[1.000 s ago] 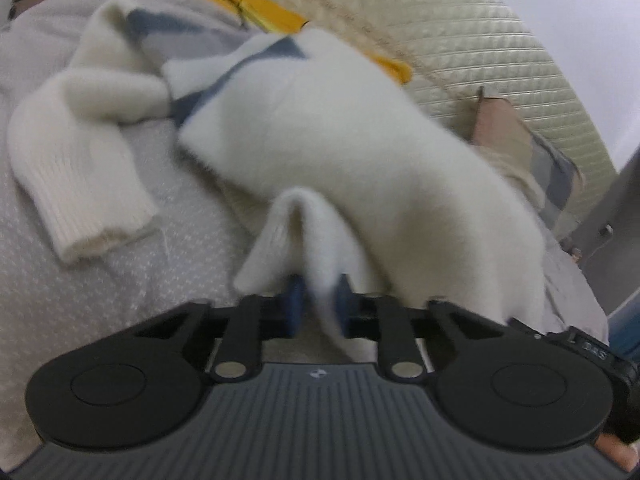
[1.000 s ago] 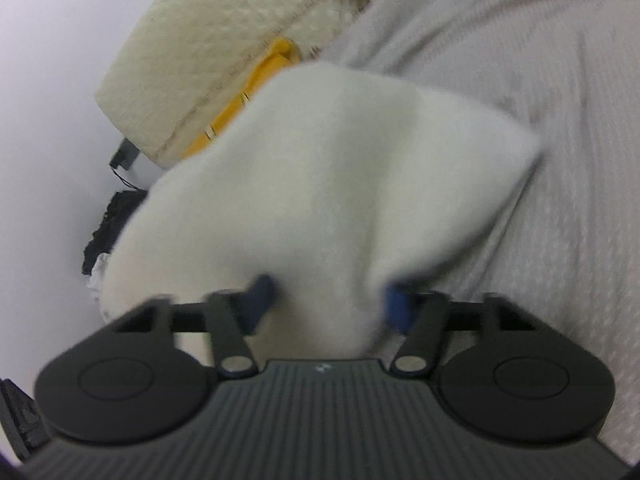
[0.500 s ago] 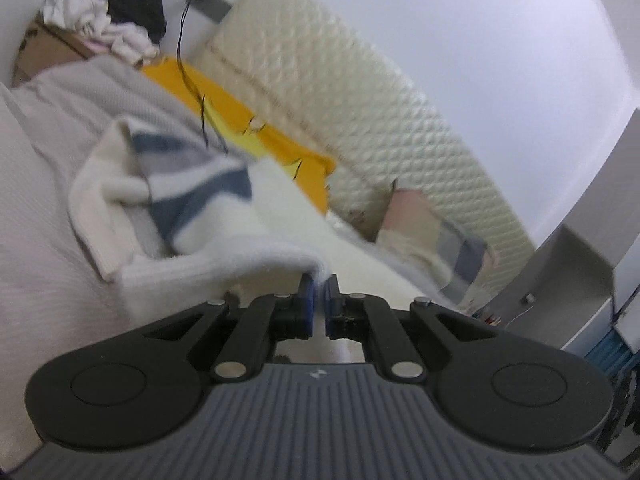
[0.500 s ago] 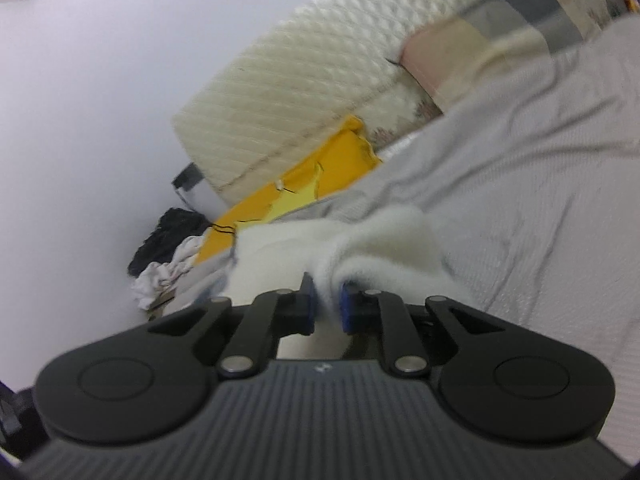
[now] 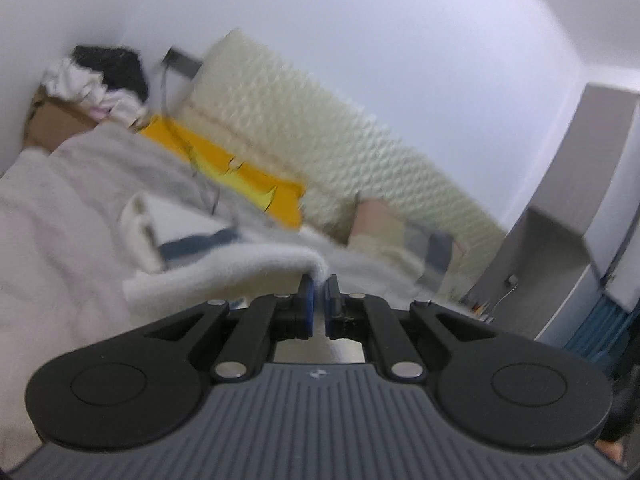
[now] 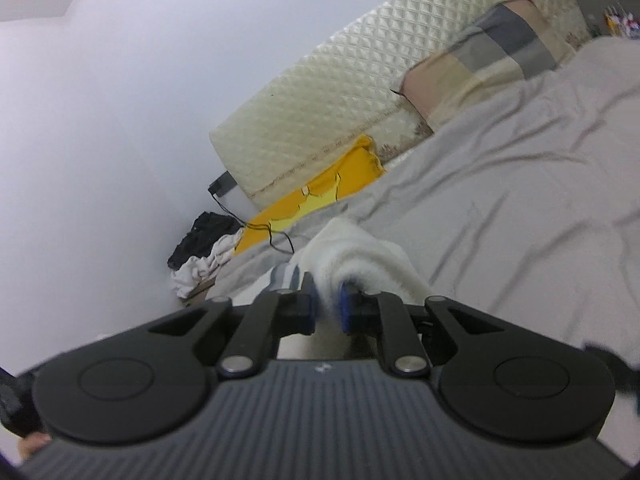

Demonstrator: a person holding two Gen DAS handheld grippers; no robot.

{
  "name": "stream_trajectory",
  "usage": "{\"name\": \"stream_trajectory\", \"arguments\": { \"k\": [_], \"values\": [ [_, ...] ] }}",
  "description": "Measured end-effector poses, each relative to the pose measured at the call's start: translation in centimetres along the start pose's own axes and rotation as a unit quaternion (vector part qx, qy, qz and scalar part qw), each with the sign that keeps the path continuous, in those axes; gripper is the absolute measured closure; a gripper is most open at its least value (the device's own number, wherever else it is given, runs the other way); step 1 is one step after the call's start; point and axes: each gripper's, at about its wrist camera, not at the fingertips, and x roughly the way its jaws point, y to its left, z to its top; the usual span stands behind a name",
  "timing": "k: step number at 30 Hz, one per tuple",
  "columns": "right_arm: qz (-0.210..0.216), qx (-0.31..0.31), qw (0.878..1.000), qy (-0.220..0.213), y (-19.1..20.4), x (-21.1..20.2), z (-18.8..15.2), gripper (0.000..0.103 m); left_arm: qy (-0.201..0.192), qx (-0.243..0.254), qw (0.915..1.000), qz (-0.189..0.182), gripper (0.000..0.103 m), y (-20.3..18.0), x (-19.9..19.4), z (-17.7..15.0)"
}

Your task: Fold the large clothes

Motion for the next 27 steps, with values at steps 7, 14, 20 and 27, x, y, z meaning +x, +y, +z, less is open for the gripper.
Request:
{"name": "stream_trajectory", "arguments": {
  "k": [7,14,20,27],
  "values": [
    [-0.070,0.010,0.997,0.034,-2.4,1.6,-3.2,0.088,0.095,0.011,0.9916,0.088,0.097,1.4,5.2,-3.9],
    [-0.137,0.011,0.988,0.064,-5.5,4.2,-4.9,0.087,0.138,0.040,0.9806,0.133,0.097,3.5,12.7,-6.3],
    [-0.157,0.065,0.981,0.090,-9.6,6.5,-6.2,0.086,0.234,0.060,0.9546,0.174,0.096,5.9,18.1,-10.6],
    [-0.158,0.085,0.980,0.089,-10.4,7.1,-6.5,0.084,0.248,0.079,0.9486,0.179,0.096,6.3,18.7,-11.7]
  ]
}}
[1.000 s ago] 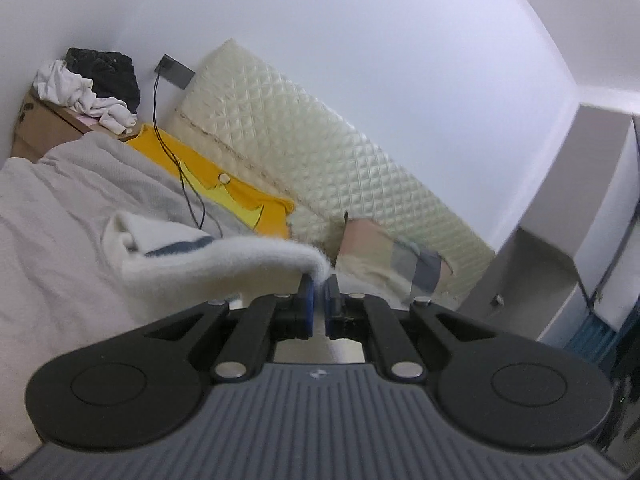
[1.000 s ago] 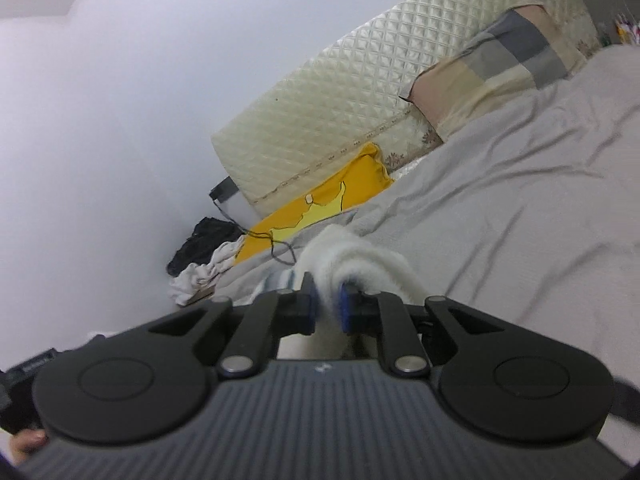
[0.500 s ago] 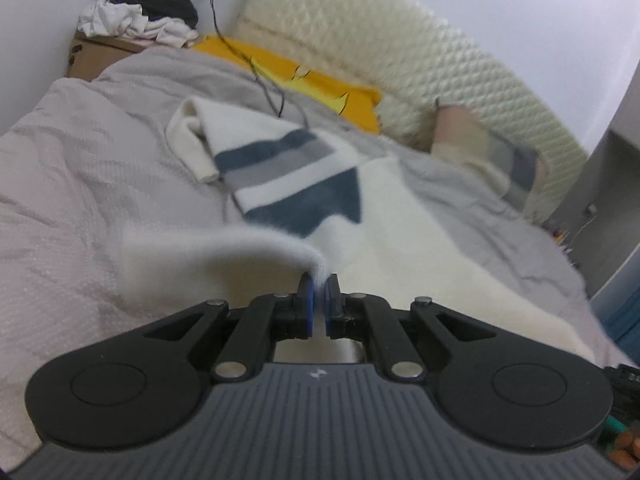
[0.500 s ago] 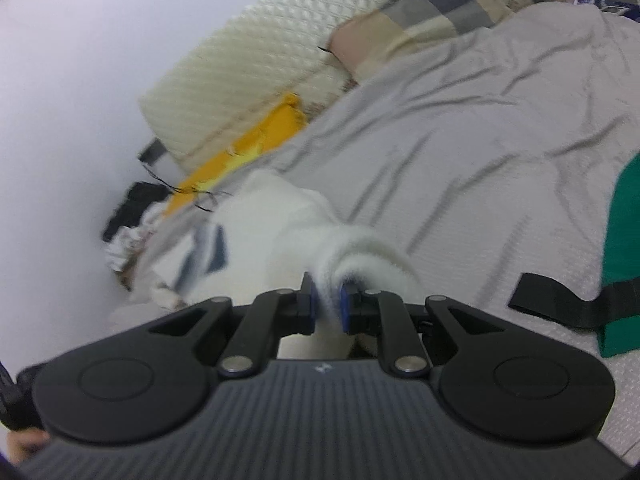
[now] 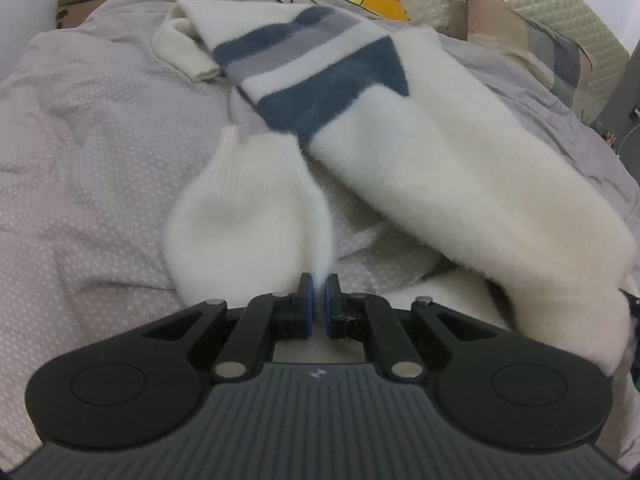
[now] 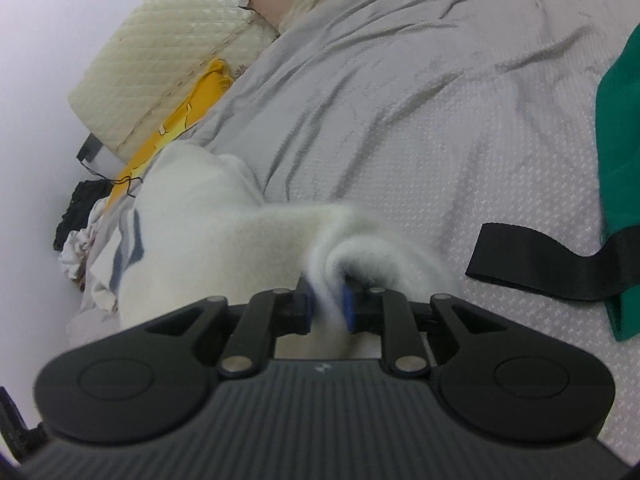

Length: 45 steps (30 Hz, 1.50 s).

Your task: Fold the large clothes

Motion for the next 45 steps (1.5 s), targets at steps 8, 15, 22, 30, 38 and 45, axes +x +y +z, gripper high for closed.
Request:
{"name": "stream_trajectory", "arguments": {
  "k": [8,15,22,30,38,45],
  "values": [
    [-0.002,-0.024,1.000,-0.003,1.1,-1.8,-0.2,0.068,-0.040,0.008,0.9988,-0.025,0.062,-0.7,-4.4,-0.9],
    [0.017,-0.039,0.999,-0.008,2.3,-4.6,-1.2,0.020,-0.119,0.061,0.9899,-0.048,0.045,-2.3,-10.8,-2.2],
    [0.031,-0.102,0.994,-0.026,4.4,-7.3,-1.8,0.020,-0.120,0.133,0.9805,-0.082,0.044,-5.8,-12.1,-3.3],
    [0.020,-0.125,0.992,-0.013,4.8,-7.0,-1.9,0.021,-0.062,0.223,0.9660,-0.116,0.044,-10.3,-8.3,-4.1],
    [0.024,-0.090,0.996,0.005,3.8,-5.6,-1.5,0.021,-0.025,0.207,0.9749,-0.077,0.048,-11.4,-3.2,-3.0],
    [0.025,-0.111,0.993,-0.006,4.1,-4.7,-1.3,0.021,-0.093,0.181,0.9735,-0.103,0.091,-12.1,-3.9,-1.4]
  ]
}}
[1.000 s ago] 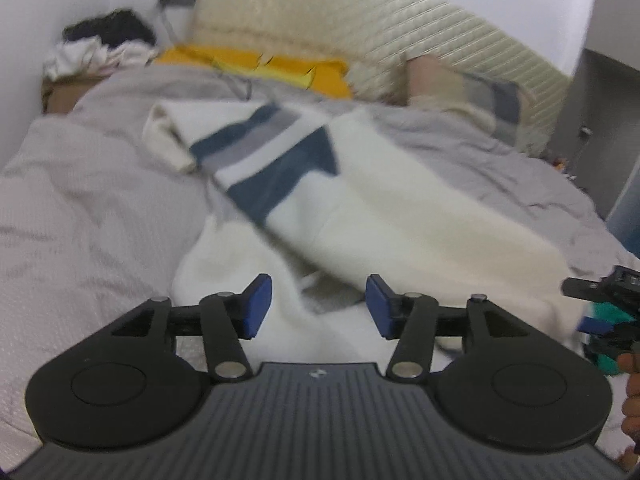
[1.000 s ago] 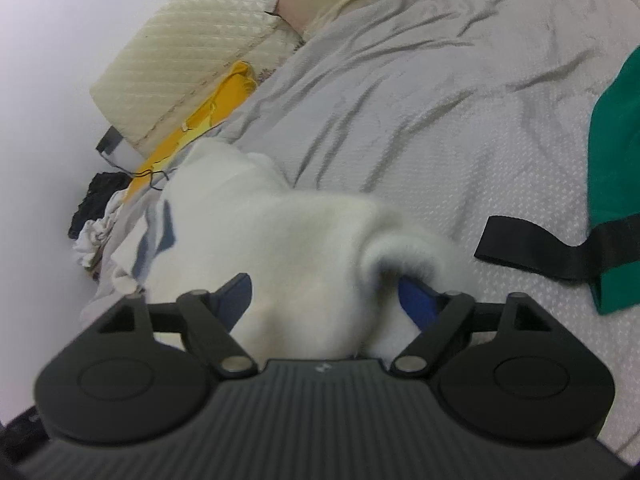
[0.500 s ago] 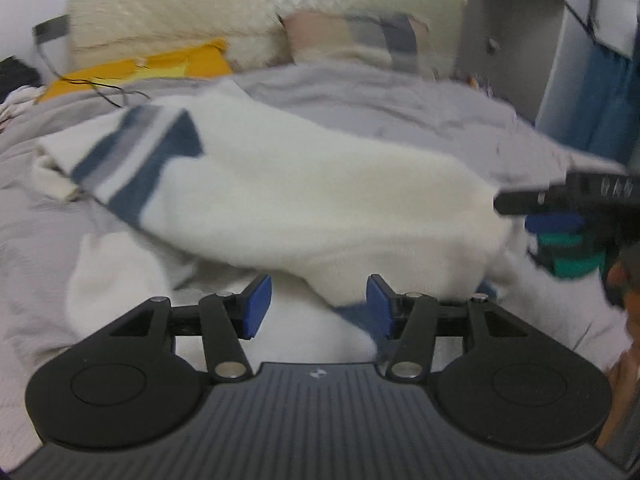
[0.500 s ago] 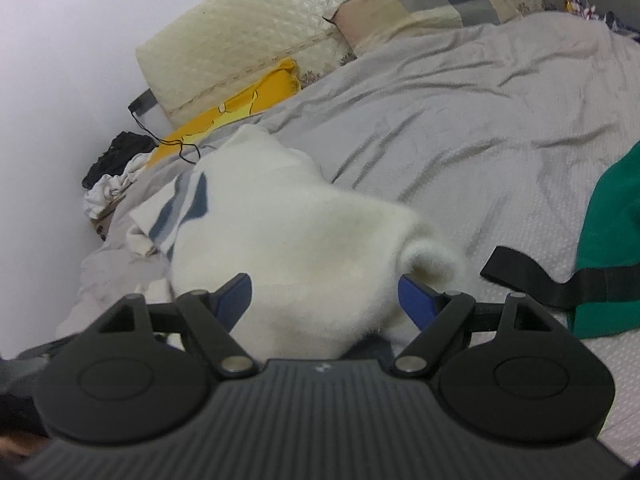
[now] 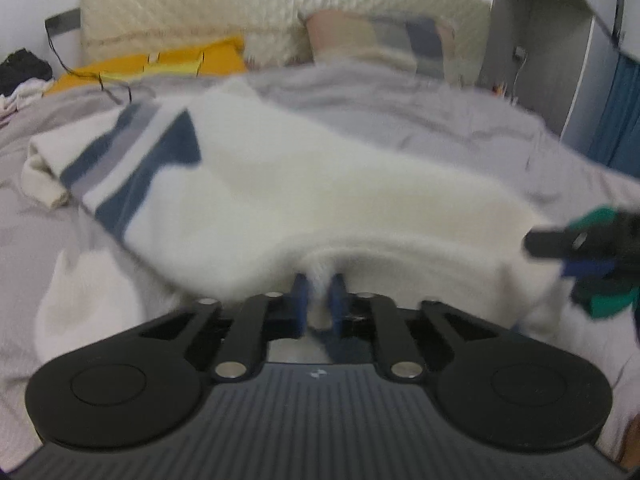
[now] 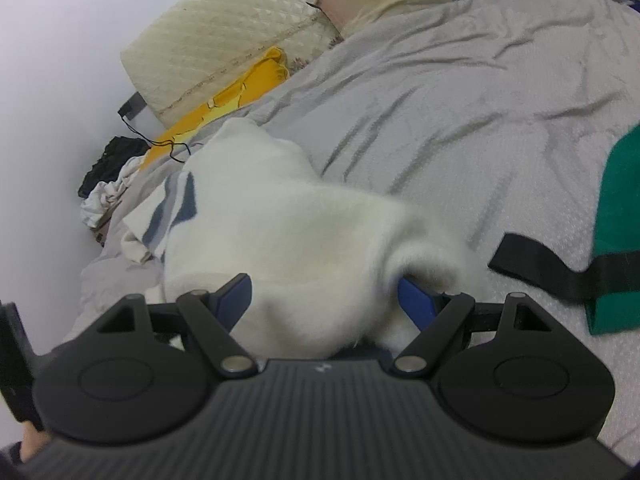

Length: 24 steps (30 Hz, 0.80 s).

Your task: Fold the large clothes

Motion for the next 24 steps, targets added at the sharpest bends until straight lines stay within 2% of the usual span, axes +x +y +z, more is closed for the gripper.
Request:
{"name": "stream_trajectory", "arguments": {
  "k": [8,13,18,24],
  "values": [
    [0.022,-0.036,0.999,-0.026,1.2,-0.4,-0.1,0.019,-0.073,-0.062,0.9950,-0.028,0.092,1.8,-3.4,1.8],
    [0.031,-0.059,0.997,-0.050,2.5,-1.5,-0.2,0.019,-0.085,-0.088,0.9916,-0.041,0.093,3.2,-4.3,2.0],
    [0.016,-0.119,0.990,-0.069,4.3,-1.7,-0.9,0.019,-0.094,-0.103,0.9889,-0.050,0.093,4.0,-4.7,1.9],
    [-0.046,-0.211,0.970,-0.113,6.7,-2.2,-2.5,0.019,-0.104,-0.129,0.9837,-0.070,0.093,5.0,-5.2,1.8]
  ]
}}
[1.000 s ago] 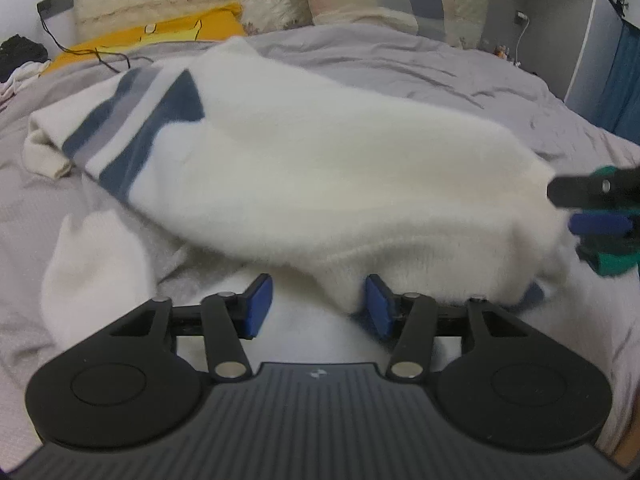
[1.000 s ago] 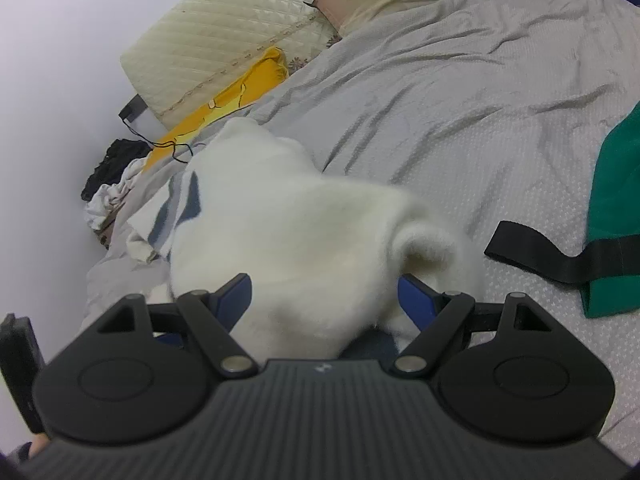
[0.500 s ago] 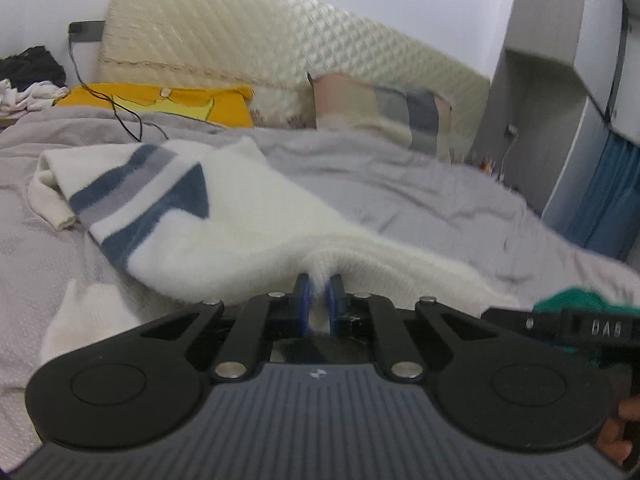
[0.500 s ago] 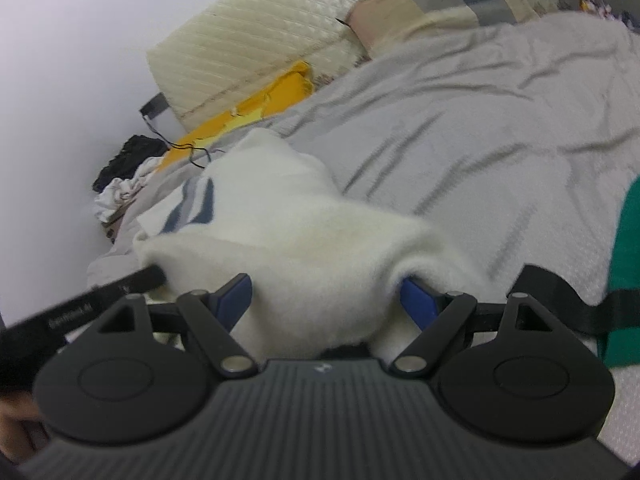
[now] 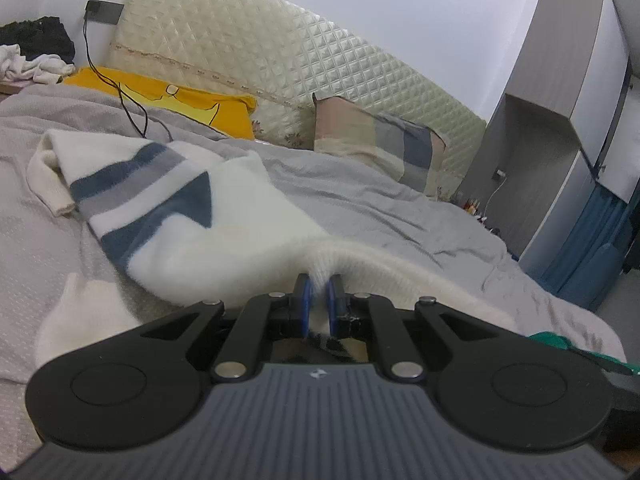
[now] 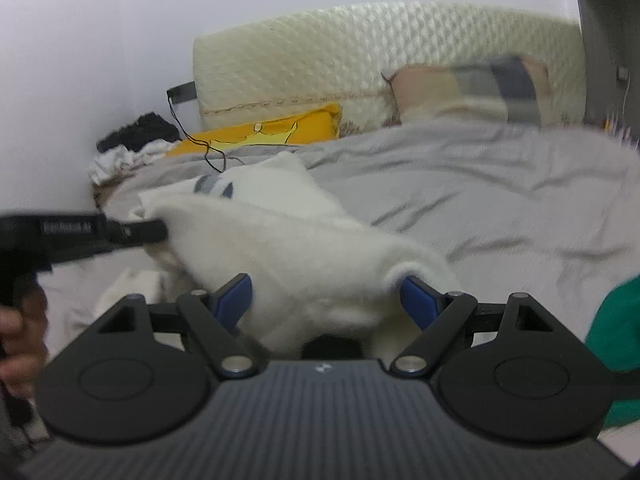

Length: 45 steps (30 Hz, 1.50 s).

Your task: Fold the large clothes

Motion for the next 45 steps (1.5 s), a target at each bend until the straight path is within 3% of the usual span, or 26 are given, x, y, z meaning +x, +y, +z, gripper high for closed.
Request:
{"name": "stream_trajectory", "arguments": {
  "k": [5,11,14,17,19,21,23,24,25,28,31,34,35,37,41,45],
  "values": [
    [-0.055,-0.080,0.994,-0.041,1.6,-1.4,-0.3,0.021,0.003,-0.007,0.9999,-0.010,0.093,0.2,0.1,-0.2],
    [0.023,-0.155,0.988,-0.011,4.6,-0.1,-1.4,0.022,0.014,-0.029,0.9993,-0.017,0.093,0.7,0.2,-0.7],
    [0.004,-0.229,0.973,-0.004,6.6,1.2,-2.8,0.022,0.015,-0.039,0.9989,-0.021,0.093,1.0,0.1,-0.6],
    [-0.044,-0.292,0.955,0.010,7.4,3.4,-3.8,0.032,0.013,-0.045,0.9986,-0.025,0.092,1.1,0.1,-0.6],
    [-0.066,-0.312,0.948,0.011,7.3,4.3,-4.1,0.054,0.015,-0.046,0.9986,-0.024,0.092,1.1,0.2,-0.6],
    [-0.063,-0.283,0.957,-0.001,6.4,3.9,-3.3,0.059,0.018,-0.042,0.9987,-0.023,0.092,1.1,0.4,-0.7],
    [-0.055,-0.236,0.970,-0.010,5.5,3.0,-2.1,0.071,0.021,-0.037,0.9989,-0.020,0.092,0.9,0.6,-0.9],
    [-0.046,-0.206,0.977,-0.020,4.8,2.3,-1.3,0.084,0.024,-0.033,0.9989,-0.023,0.092,0.8,0.7,-1.0],
    [-0.036,-0.183,0.982,-0.032,4.3,1.8,-0.8,0.090,0.026,-0.029,0.9989,-0.024,0.092,0.6,0.8,-1.1],
    [-0.026,-0.141,0.988,-0.060,3.3,0.4,0.8,0.092,0.033,-0.010,0.9991,-0.023,0.089,0.0,1.0,-1.5],
    [-0.005,-0.096,0.994,-0.057,1.8,0.4,1.6,0.093,0.034,0.015,0.9991,-0.019,0.083,-0.7,1.0,-1.8],
    [0.018,-0.049,0.998,-0.039,0.3,0.9,1.9,0.094,0.031,0.041,0.9986,-0.013,0.061,-1.6,0.7,-2.3],
    [0.028,-0.031,0.999,-0.033,-0.3,1.1,2.0,0.094,0.026,0.054,0.9982,-0.007,0.049,-2.0,0.5,-2.5],
    [0.041,-0.005,0.999,-0.027,-0.6,0.9,2.0,0.094,0.017,0.088,0.9960,0.003,0.044,-3.1,0.0,-2.9],
    [0.060,0.030,0.998,-0.020,-1.0,0.6,1.8,0.094,0.009,0.181,0.9831,0.023,0.042,-5.8,0.0,-4.5],
    [0.074,0.062,0.995,-0.012,-1.7,0.6,1.7,0.094,-0.005,0.264,0.9631,0.051,0.041,-8.2,1.1,-6.3]
  ]
}}
